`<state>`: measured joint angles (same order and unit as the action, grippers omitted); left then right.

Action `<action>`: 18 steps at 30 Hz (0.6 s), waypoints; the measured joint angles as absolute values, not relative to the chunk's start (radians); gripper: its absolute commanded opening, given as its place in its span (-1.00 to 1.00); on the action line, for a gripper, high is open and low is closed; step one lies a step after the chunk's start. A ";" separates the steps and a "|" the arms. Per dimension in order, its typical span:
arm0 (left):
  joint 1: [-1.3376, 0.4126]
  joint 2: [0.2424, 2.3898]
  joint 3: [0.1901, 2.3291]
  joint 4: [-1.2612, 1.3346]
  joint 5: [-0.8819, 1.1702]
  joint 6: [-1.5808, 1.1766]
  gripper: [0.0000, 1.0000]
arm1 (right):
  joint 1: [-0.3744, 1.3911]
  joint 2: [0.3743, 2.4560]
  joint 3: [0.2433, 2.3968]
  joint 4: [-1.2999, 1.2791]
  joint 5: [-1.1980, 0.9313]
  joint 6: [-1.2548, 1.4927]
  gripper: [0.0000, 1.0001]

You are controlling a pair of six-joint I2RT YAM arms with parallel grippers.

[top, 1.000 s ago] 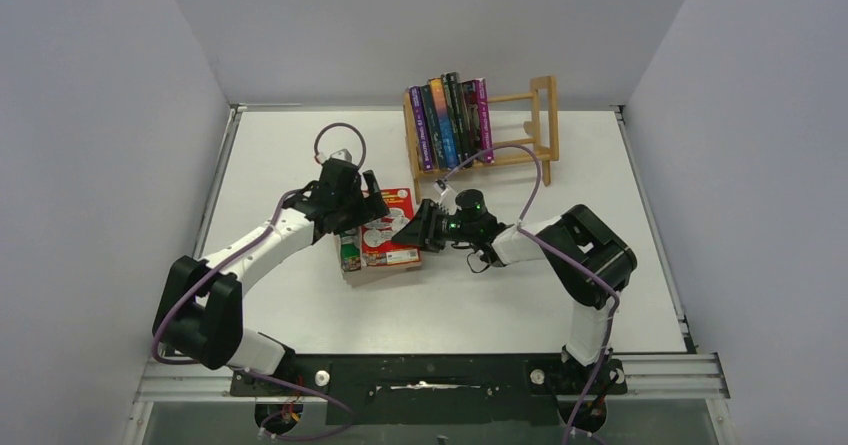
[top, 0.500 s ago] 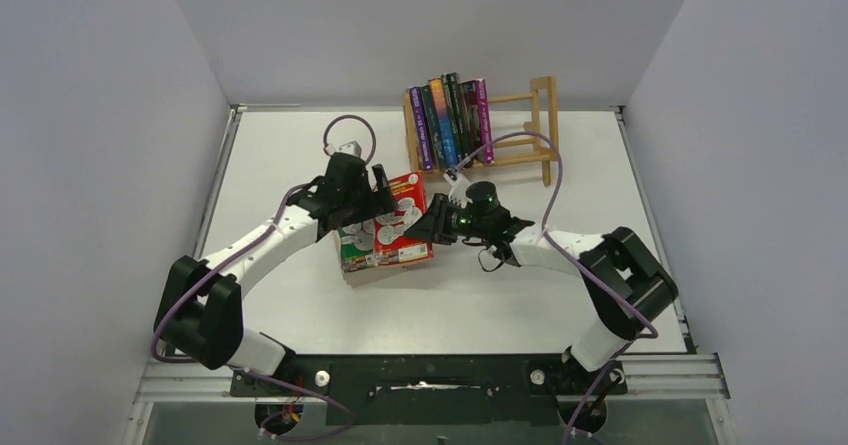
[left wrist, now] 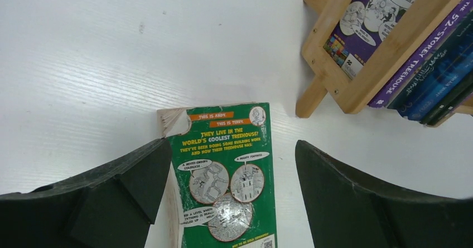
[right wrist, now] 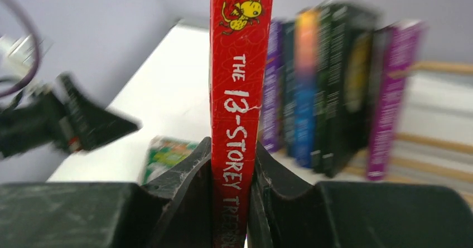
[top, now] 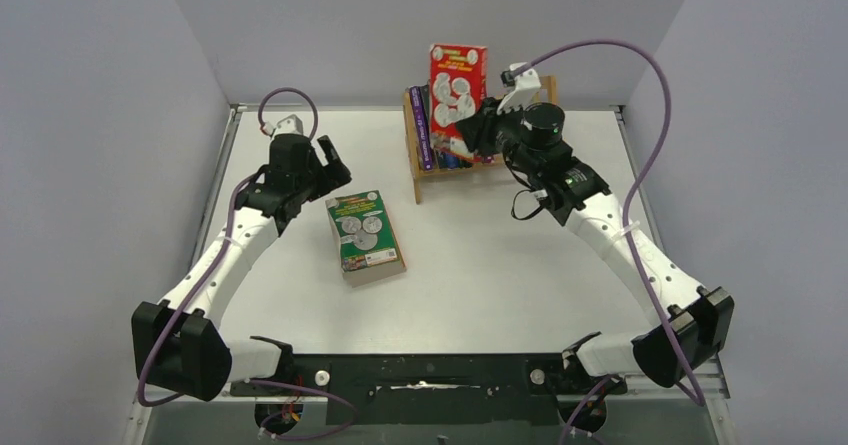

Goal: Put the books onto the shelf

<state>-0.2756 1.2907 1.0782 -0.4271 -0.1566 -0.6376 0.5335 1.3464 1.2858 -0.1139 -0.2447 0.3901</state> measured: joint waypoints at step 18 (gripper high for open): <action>-0.279 1.294 1.003 -0.407 -0.068 -0.653 0.64 | 0.317 1.517 1.309 -0.009 0.186 -0.022 -1.00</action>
